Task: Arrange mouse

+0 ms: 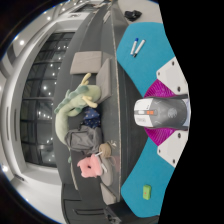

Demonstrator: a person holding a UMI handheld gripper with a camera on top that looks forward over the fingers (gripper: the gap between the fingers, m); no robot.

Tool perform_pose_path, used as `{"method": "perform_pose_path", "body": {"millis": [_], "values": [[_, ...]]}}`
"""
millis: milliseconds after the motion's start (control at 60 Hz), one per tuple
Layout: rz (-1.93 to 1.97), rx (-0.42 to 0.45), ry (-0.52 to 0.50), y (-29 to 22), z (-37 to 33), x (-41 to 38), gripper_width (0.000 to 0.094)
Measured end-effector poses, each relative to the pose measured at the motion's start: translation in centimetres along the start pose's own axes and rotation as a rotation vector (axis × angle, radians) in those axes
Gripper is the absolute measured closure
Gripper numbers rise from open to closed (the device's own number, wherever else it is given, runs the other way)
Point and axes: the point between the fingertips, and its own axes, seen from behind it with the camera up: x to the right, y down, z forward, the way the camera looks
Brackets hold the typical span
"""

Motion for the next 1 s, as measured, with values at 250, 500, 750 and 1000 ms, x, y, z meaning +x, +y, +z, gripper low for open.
{"method": "perform_pose_path", "body": {"millis": [250, 500, 750, 1000], "values": [[0.060, -0.178, 0.003, 12.1, 5.2, 4.4, 0.0571], [-0.040, -0.177, 0.035, 12.7, 5.0, 4.6, 0.0191], [-0.090, -0.078, 0.080, 8.5, -5.6, 2.4, 0.0085], [-0.055, -0.062, 0.022, 11.9, -19.8, -2.7, 0.0082]]}}
